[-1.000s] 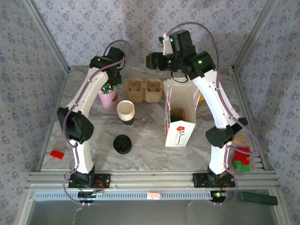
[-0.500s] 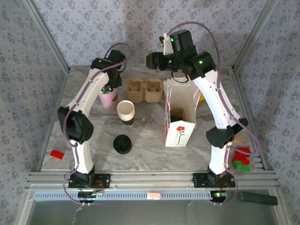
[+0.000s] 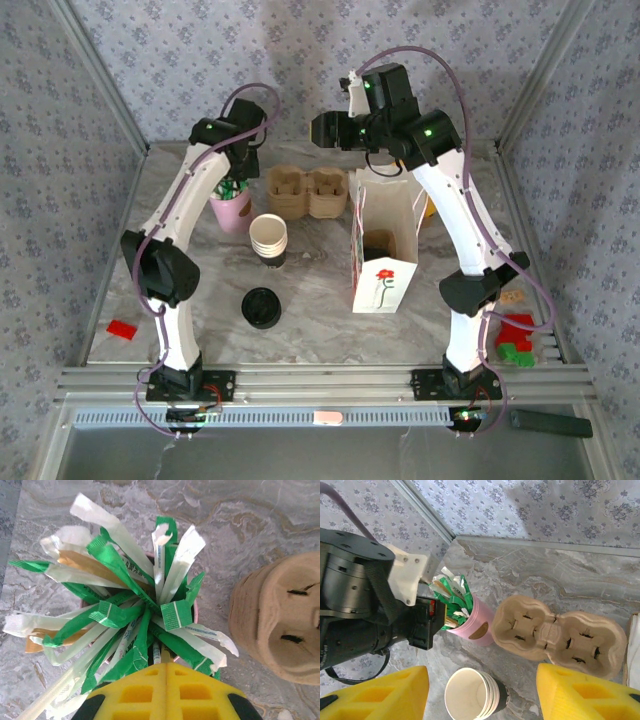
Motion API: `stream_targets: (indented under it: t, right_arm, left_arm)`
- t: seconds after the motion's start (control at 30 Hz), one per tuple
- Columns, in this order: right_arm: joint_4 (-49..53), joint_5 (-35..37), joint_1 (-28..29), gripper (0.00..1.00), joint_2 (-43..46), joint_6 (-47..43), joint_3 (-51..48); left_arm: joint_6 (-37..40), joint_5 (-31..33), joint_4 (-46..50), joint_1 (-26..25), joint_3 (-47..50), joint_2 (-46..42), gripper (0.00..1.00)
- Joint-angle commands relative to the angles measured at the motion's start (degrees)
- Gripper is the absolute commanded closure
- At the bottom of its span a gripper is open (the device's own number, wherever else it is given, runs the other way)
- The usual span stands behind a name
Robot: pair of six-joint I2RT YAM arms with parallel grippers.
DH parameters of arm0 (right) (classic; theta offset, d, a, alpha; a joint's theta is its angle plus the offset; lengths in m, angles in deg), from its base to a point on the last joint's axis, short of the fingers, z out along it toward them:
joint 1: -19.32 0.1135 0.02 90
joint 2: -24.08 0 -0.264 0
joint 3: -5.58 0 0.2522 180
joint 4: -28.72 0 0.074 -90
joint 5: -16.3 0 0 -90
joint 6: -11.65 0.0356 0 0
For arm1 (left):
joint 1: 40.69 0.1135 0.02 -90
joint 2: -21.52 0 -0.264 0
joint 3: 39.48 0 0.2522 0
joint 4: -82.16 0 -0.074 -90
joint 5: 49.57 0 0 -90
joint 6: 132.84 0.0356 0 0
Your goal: Pack the takeout coffee
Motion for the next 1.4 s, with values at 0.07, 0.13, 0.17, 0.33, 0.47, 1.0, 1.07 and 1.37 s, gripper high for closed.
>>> stream_targets:
  t: [0.07,0.13,0.17,0.33,0.47,1.0,1.07,1.37]
  right_arm:
    - [-0.27,0.47,0.23,0.39,1.72,-0.93,-0.15]
    - [-0.27,0.45,0.33,0.4,1.79,-0.92,-0.15]
    - [-0.18,0.45,0.42,0.4,1.79,-0.93,-0.15]
    - [0.17,0.71,0.57,0.4,1.94,-1.33,-0.13]
    - [0.43,0.97,0.58,0.39,2.21,-1.48,-0.29]
    - [0.46,1.5,0.58,0.39,3.19,-1.99,-2.0]
    - [0.34,1.44,0.63,0.39,3.32,-2.02,-2.16]
    - [0.0,0.76,0.64,0.39,4.22,-3.51,-0.83]
  left_arm:
    - [1.04,1.37,2.45,-0.63,-4.52,-2.23,0.99]
    - [1.04,1.62,2.57,-0.63,-4.57,-2.7,0.98]
    - [0.96,1.8,2.58,-0.63,-4.42,-2.87,0.98]
    - [0.87,1.87,0.73,-0.63,-1.69,-4.53,0.9]
    - [0.78,1.13,-0.78,-0.63,0.42,-5.14,0.85]
    - [0.78,0.23,-1.12,-0.68,0.07,-4.04,1.0]
    - [0.95,0.8,-0.82,-0.88,-0.75,-4.26,1.0]
    - [1.99,4.51,2.23,-2.73,-9.03,-6.03,1.0]
